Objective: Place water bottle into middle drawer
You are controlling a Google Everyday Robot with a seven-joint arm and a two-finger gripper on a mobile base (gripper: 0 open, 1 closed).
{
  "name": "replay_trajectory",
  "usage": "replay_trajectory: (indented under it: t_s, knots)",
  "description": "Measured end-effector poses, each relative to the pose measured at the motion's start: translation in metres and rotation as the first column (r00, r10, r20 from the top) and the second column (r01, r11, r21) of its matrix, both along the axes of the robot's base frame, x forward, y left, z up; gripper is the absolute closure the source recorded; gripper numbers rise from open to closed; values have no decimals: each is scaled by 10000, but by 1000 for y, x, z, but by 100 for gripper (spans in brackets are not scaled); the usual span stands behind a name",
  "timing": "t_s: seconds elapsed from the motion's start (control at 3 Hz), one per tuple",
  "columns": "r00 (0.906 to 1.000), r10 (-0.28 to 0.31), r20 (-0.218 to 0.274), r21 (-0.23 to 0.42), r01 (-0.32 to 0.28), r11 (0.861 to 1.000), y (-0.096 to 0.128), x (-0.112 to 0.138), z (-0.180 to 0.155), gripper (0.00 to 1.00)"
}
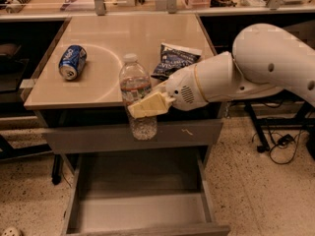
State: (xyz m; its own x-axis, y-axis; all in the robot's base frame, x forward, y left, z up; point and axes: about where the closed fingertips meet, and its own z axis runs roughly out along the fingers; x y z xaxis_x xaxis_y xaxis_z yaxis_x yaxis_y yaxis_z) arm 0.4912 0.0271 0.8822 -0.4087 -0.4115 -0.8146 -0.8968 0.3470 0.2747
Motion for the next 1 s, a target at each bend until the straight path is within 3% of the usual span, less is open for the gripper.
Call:
replay_trajectory:
  t_s: [0.33, 0.67, 1.0]
  knots:
    - [9950, -918, -398, 66, 921, 9957, 2, -32, -21, 100]
    - [9821, -1333, -1328, 406, 1397, 9894, 14, -65, -63, 100]
    - [9821, -1335, -1329, 406, 1400, 9893, 14, -65, -64, 100]
